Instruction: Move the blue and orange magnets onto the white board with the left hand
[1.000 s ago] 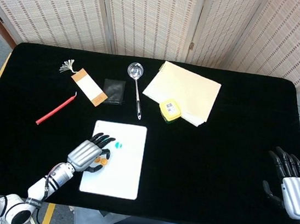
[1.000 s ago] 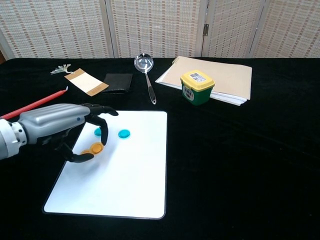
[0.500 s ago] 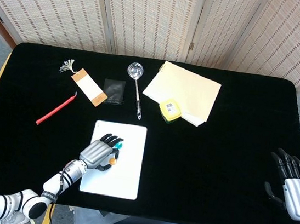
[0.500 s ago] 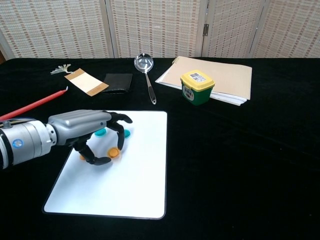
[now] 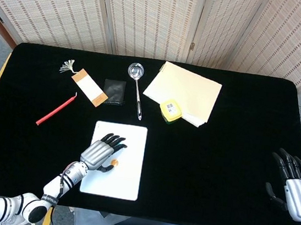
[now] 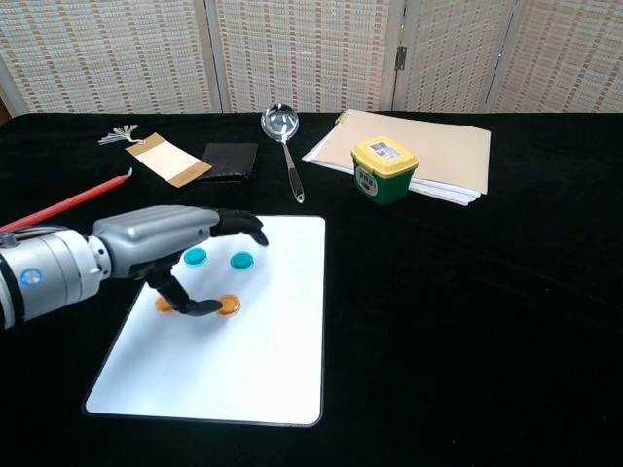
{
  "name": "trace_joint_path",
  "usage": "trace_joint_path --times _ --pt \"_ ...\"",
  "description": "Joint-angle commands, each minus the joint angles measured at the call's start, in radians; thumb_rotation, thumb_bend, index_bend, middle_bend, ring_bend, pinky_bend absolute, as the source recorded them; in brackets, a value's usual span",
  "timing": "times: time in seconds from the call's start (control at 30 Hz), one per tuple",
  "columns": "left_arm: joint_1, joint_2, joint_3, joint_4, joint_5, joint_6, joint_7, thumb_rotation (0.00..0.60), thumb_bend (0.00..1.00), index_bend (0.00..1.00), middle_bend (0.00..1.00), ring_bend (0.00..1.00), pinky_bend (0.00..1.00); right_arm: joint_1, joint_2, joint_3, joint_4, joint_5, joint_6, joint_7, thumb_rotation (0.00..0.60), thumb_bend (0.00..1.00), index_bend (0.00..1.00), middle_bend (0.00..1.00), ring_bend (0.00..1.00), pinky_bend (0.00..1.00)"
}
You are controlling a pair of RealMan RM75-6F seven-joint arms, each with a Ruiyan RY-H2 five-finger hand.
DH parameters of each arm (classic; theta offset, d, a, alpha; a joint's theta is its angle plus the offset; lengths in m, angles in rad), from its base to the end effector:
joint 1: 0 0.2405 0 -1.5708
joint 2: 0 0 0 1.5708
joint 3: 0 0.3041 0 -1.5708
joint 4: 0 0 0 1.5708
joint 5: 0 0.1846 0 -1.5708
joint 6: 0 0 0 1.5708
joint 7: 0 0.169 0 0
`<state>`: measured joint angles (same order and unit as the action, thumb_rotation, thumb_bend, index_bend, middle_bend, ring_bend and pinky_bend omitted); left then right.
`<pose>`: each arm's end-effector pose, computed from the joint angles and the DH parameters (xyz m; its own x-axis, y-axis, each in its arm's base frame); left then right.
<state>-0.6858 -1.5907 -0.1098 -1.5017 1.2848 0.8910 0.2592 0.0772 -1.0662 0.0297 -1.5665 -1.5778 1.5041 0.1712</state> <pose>-0.1759 0.3466 -0.0387 0.4459 0.3712 0.8145 0.8369 -0.4955 -0.2324 -0.3436 -0.2015 0.2204 0.3333 -0.0119 0.9427 -0.9406 -0.0732 0.3316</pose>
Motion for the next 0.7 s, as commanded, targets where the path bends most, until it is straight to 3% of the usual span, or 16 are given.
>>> trace_joint_path --times 0.03,0.33,0.7 --pt "0.028 0.046 -0.015 -0.042 0.035 0.071 -0.053 0.600 0.36 0.16 0.06 0.00 0.00 0.002 0.002 0.001 -0.002 -0.002 -0.001 0.000 0.600 0.46 0.00 0.00 0.00 0.00" --pt "0.168 0.204 -0.036 -0.081 0.040 0.315 -0.089 0.600 0.36 0.19 0.06 0.00 0.00 0.008 0.015 -0.002 0.000 0.002 -0.021 0.008 0.600 0.46 0.00 0.00 0.00 0.00" --pt "0.360 0.313 0.012 -0.080 0.075 0.559 -0.134 0.600 0.36 0.20 0.06 0.00 0.00 0.033 0.004 -0.001 0.020 0.016 -0.072 0.052 0.600 0.46 0.00 0.00 0.00 0.00"
